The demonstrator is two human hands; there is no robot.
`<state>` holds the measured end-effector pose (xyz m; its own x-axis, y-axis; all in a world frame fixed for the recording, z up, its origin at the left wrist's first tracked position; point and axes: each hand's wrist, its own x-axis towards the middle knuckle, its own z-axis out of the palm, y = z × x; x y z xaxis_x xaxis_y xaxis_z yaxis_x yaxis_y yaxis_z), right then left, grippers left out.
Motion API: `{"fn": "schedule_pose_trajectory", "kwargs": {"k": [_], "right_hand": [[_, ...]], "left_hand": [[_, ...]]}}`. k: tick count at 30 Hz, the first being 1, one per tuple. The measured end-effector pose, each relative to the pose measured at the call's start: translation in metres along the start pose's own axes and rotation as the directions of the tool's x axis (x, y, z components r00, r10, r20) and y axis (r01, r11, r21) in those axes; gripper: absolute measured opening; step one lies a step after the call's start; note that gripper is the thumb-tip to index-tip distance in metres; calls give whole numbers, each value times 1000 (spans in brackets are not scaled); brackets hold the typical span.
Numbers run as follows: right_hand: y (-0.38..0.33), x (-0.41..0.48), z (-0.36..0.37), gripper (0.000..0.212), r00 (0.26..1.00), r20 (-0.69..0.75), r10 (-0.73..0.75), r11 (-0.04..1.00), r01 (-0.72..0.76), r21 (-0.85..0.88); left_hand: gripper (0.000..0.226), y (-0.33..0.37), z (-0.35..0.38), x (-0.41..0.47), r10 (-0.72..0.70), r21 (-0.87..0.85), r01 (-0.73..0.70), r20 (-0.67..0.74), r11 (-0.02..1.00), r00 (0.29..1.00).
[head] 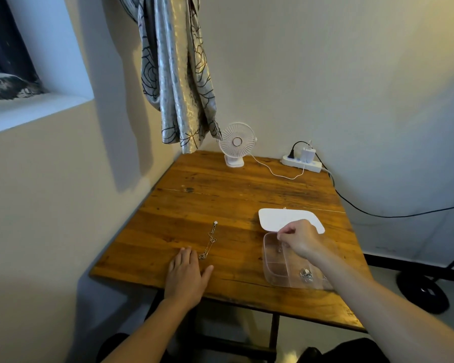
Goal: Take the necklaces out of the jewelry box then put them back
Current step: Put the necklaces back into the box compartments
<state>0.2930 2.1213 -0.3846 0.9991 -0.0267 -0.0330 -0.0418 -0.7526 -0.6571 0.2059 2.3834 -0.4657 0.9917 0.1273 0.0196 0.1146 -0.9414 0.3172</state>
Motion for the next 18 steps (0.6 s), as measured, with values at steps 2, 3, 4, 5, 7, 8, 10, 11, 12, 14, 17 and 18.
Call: {"fn": "schedule_pose_trajectory", "kwargs": {"k": [2,3,4,5,7,8,10,11,12,14,17,18], "right_hand": [[3,2,5,11,1000,24,-5,998,7,-68],[2,5,7,10,1000,11,-17,996,18,-89],[-1,8,8,9,999,-7,-40,994,39,-105],[-6,12,10,9,998,-19,-66,991,63,-115],[-21,19,16,11,992,3,-128,986,127,-106],[-30,23,21,11,986,34,-161,982,163,-90],[-47,32,37,10,974,106,-201,977,207,-55],[-54,36,48,11,968,140,-208,975,217,-50],[-61,42,59,12,962,167,-216,972,229,-60],[-73,52,83,16,957,212,-199,971,222,-88],[-86,67,110,24,957,257,-132,978,168,-121],[-89,72,117,26,956,269,-114,977,158,-147]], "left_hand": [[70,0,-1,0,-2,-2,2,4,1000,1000],[69,1,-2,0,-4,-1,4,5,1000,1000],[68,1,-3,1,-7,-1,7,5,1000,1000],[64,2,-5,2,-8,-1,8,2,1000,1000],[50,4,-9,6,-8,-7,8,-24,1000,1000],[43,5,-12,8,-10,-17,9,-43,1000,999],[33,5,-15,13,-18,-50,14,-79,999,997],[30,5,-16,14,-22,-61,17,-91,998,996],[28,4,-16,16,-27,-64,21,-95,998,995],[25,3,-16,20,-36,-76,29,-99,997,994],[19,0,-15,24,-57,-124,42,-116,991,992],[18,0,-15,26,-62,-135,45,-117,990,991]]}}
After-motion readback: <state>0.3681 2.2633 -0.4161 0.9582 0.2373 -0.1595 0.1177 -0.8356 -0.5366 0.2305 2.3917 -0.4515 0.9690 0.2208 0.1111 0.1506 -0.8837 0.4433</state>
